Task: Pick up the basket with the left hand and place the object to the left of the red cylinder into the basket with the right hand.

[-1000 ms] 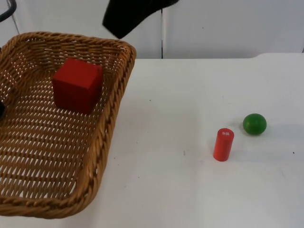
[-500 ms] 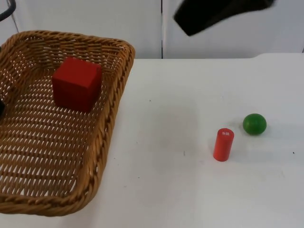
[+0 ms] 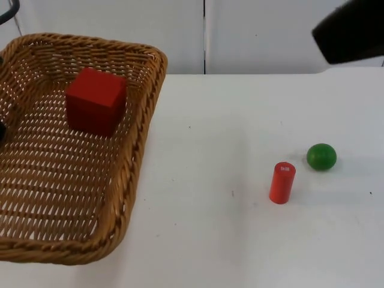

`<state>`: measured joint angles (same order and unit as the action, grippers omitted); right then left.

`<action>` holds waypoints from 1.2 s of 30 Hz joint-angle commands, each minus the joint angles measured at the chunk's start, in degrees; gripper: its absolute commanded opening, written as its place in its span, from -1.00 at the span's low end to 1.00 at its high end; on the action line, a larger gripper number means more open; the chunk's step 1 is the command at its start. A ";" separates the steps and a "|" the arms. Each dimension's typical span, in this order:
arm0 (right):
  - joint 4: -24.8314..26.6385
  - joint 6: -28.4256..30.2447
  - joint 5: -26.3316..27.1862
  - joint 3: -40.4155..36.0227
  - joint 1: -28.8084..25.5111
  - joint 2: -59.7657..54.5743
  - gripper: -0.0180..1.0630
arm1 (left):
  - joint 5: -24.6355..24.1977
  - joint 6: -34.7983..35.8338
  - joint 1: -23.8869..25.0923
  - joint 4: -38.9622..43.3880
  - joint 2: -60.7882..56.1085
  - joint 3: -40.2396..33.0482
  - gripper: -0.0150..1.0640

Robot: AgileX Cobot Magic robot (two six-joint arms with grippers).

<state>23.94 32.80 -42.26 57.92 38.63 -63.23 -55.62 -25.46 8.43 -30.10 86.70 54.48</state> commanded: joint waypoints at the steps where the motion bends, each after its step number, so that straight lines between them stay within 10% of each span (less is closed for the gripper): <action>1: 0.17 -0.51 0.55 -0.44 -0.26 1.43 0.98 | 0.50 -0.13 0.20 -2.89 -0.24 0.04 -0.98; 36: -1.81 -0.51 -1.47 -0.44 -0.26 2.20 0.98 | 13.52 -15.86 0.20 -14.49 26.43 0.04 -0.98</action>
<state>22.34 32.57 -43.76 57.58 38.63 -61.33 -41.65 -40.58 8.43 -42.27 113.18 54.48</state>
